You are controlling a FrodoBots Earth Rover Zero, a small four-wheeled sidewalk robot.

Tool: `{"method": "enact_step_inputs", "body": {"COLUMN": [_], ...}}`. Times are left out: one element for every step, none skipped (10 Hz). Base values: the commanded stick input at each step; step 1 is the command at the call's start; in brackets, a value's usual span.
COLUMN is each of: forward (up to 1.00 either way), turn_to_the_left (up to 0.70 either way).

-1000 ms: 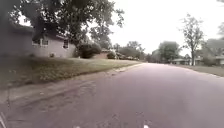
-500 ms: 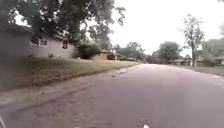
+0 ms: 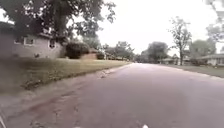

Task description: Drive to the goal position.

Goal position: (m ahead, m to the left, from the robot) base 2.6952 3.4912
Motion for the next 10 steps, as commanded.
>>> {"method": "enact_step_inputs", "body": {"forward": [0.5, 0.5, 0.5, 0.5, 0.5, 0.5, 0.5, 0.5, 0.5, 0.5], "turn_to_the_left": [0.0, 0.0, 0.0, 0.0, 0.0, 0.0, 0.0, 0.0, 0.0, 0.0]}}
